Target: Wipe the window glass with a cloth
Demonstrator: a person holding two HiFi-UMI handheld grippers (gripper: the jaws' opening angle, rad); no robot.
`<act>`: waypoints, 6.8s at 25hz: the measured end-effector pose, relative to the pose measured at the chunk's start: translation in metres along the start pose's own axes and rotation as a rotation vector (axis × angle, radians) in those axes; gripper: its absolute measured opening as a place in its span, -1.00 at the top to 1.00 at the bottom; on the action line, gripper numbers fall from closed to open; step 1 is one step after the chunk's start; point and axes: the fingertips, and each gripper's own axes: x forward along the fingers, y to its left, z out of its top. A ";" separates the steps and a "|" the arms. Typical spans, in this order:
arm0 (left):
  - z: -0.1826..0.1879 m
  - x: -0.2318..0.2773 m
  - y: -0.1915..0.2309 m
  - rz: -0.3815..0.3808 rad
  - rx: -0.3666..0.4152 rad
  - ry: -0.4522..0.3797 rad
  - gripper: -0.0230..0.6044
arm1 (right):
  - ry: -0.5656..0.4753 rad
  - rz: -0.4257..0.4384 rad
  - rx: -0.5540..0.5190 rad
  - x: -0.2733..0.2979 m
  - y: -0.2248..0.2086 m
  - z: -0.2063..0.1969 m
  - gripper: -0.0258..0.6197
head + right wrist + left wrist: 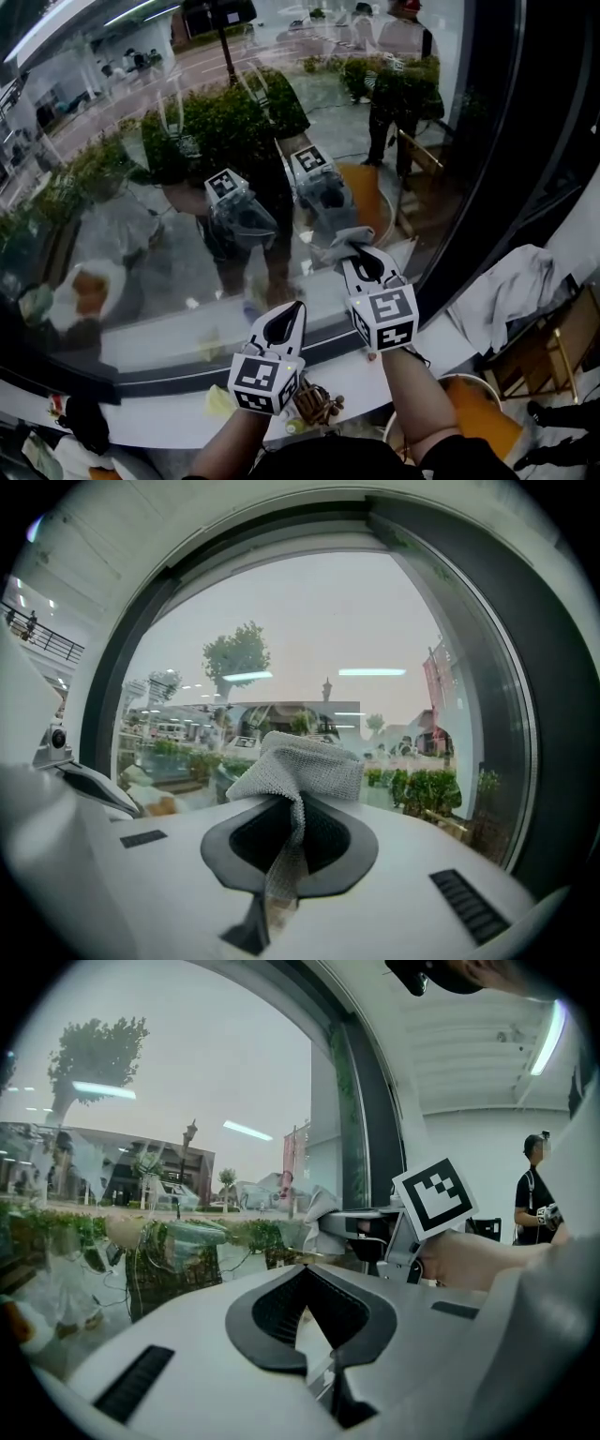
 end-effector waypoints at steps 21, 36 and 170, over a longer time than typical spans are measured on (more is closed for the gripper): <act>0.004 -0.016 -0.013 0.047 -0.035 0.014 0.90 | 0.011 -0.002 0.017 -0.007 -0.002 -0.012 0.80; -0.007 -0.025 -0.021 0.031 0.007 -0.014 0.90 | -0.019 0.001 0.004 -0.031 0.005 -0.002 0.80; -0.083 -0.479 0.327 0.529 -0.108 -0.070 0.90 | -0.086 0.459 -0.074 0.107 0.620 0.079 0.80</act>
